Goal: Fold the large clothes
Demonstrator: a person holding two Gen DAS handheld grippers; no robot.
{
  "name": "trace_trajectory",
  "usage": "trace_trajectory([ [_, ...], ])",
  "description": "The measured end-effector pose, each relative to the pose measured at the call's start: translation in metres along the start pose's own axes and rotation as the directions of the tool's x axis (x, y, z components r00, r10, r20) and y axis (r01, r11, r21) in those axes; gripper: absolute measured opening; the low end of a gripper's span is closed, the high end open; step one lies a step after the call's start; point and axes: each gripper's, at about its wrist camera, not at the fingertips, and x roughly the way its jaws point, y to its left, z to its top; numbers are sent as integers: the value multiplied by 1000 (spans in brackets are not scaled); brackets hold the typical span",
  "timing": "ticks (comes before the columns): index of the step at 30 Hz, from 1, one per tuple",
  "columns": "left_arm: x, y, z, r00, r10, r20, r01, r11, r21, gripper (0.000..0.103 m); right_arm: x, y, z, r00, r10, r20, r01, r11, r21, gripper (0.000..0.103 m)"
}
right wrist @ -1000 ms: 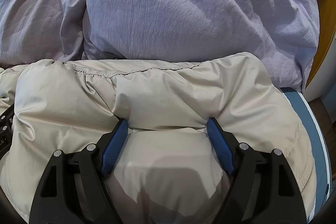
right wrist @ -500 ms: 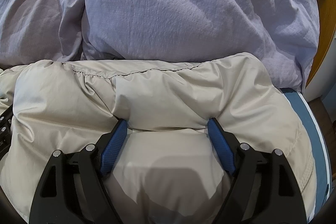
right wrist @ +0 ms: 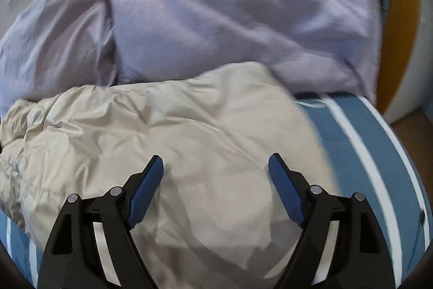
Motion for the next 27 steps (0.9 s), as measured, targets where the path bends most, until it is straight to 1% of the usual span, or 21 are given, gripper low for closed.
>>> trace_trajectory([
  [4, -27, 34, -17, 999, 11, -33, -13, 998, -56, 101, -18, -38, -13, 999, -6, -37, 9, 995, 100, 82],
  [6, -32, 50, -27, 998, 7, -59, -13, 995, -96, 101, -20, -57, -21, 998, 5, -66, 6, 988, 156, 82],
  [8, -36, 67, -38, 996, 4, -85, -15, 991, -136, 101, -21, -71, -28, 995, 32, -90, -12, 977, 213, 82],
  [11, -37, 82, -49, 993, -17, -120, -6, 982, -190, 101, -17, -87, -39, 987, 97, -131, -52, 949, 311, 82],
  [13, -36, 89, -56, 989, -35, -145, 2, 976, -219, 101, -13, -88, -47, 979, 138, -151, -77, 931, 356, 82],
  [14, -33, 91, -60, 987, -44, -158, 7, 973, -232, 101, -9, -90, -51, 972, 171, -158, -98, 917, 387, 82],
  [16, -26, 92, -66, 981, -60, -187, 11, 967, -255, 101, -6, -93, -56, 965, 209, -161, -124, 898, 423, 82],
  [19, -12, 92, -70, 972, -81, -220, 15, 958, -285, 101, -2, -95, -59, 957, 243, -158, -149, 879, 452, 82],
  [21, -3, 92, -71, 967, -103, -232, 26, 949, -313, 101, 2, -96, -59, 954, 254, -156, -158, 875, 458, 82],
  [24, 7, 94, -68, 962, -135, -236, 44, 934, -356, 101, 6, -97, -59, 953, 263, -151, -168, 872, 459, 82],
  [27, 16, 94, -65, 960, -147, -238, 47, 924, -380, 101, 11, -97, -58, 951, 273, -147, -177, 867, 465, 81],
])
